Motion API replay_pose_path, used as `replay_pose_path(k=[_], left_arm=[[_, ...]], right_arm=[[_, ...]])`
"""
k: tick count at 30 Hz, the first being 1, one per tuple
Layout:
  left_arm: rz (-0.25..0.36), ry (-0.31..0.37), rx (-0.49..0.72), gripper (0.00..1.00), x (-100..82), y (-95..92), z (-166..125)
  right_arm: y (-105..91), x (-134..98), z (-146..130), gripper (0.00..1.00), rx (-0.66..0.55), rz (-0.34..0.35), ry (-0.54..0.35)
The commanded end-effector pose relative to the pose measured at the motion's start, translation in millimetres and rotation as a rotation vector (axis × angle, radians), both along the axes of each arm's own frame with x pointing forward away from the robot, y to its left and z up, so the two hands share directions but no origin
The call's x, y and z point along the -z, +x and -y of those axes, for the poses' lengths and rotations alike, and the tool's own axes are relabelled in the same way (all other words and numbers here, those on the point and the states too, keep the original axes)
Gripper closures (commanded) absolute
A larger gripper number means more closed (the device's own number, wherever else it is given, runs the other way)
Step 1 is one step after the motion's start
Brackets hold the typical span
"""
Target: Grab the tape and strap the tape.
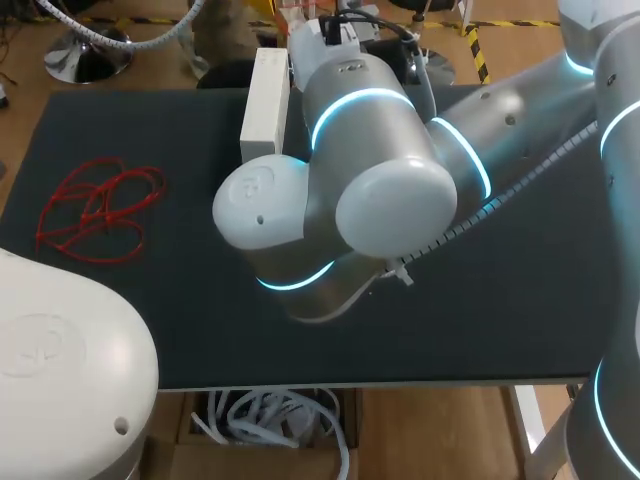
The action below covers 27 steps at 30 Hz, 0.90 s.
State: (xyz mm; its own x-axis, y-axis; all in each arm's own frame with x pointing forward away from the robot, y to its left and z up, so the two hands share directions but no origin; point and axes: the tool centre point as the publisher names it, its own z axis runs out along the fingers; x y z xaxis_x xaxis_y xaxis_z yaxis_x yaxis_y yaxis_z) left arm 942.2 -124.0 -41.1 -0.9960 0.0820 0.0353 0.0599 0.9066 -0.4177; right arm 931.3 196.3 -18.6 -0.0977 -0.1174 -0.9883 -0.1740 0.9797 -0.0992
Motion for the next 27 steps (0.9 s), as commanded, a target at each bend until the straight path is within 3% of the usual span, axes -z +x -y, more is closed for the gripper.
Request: replay_pose_path(k=[1,27], left_arm=[[-0.001,0.004,-0.001,1.00,-1.0,-0.1,0],[-0.001,0.004,-0.001,1.00,-1.0,-0.1,0]], right_arm=[[1.2,-2,-1,1.00,0.000,-0.006,-0.005],[5.2,5,-13,1.00,-0.008,-0.025,-0.017]])
